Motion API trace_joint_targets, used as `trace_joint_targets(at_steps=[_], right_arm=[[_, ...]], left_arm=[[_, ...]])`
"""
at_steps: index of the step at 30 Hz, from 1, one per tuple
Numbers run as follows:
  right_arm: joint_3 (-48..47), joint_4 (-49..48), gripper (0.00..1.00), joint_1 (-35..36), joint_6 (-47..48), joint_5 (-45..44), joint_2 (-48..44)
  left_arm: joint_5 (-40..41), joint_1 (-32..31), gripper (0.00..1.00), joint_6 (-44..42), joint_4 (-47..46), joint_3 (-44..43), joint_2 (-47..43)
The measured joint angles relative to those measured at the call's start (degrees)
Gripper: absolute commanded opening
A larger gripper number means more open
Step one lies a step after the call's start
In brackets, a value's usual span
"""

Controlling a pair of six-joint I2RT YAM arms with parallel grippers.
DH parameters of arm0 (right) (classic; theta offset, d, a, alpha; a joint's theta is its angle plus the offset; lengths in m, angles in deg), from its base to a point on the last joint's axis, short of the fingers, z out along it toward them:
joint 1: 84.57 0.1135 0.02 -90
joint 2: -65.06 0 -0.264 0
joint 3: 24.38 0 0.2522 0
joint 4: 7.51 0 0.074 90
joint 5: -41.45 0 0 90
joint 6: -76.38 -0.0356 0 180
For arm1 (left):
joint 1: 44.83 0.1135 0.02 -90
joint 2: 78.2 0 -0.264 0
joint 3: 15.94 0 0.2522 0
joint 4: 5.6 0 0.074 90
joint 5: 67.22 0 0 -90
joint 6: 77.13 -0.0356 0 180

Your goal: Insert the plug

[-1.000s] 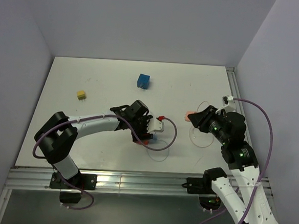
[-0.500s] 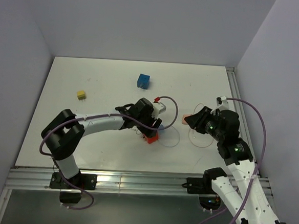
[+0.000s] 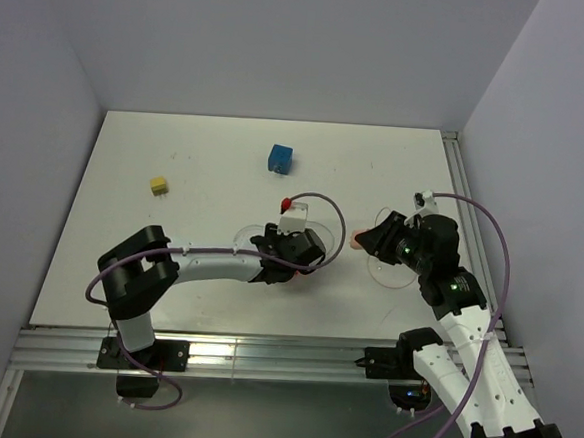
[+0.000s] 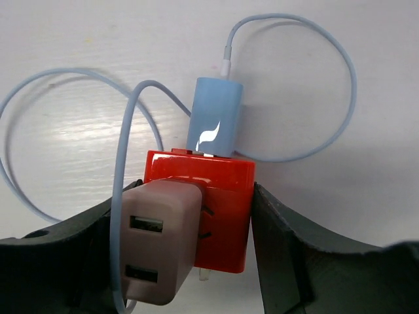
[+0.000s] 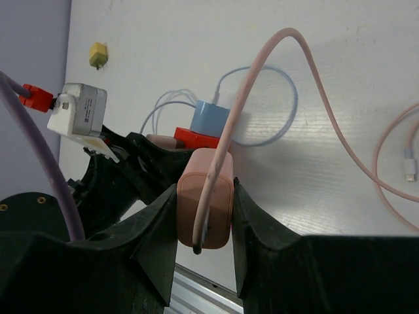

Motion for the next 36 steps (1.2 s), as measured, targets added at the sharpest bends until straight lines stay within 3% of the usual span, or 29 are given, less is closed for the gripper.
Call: trace_joint_targets(at_steps=[7, 11, 14, 19, 22, 36], right_arm=[[0.0, -0.1, 0.00, 0.1, 0.0, 0.0, 0.2], [0.0, 0.0, 0.00, 0.3, 0.0, 0.0, 0.7], [0.0, 0.0, 0.00, 0.4, 0.0, -0.1, 0.7], [0.0, 0.0, 0.00, 0.4, 0.0, -0.3, 0.8], [0.1, 0.0, 0.00, 0.5, 0.0, -0.3, 0.8], [0.1, 0.0, 0.00, 0.8, 0.3, -1.3, 0.7]], left_arm=[[9.7, -0.7, 0.48, 5.4, 5.9, 0.5, 1.1], [10.4, -1.0, 0.75, 5.5, 5.6, 0.9, 1.1], [8.0, -1.0, 0.81, 5.4, 6.9, 2.3, 1.4], [6.5, -1.2, 0.83, 5.2, 9.0, 4.9, 0.6], [5.8, -1.2, 1.00, 4.4, 10.4, 5.2, -0.7], [4.1, -1.4, 0.99, 1.2, 9.6, 6.5, -15.3]])
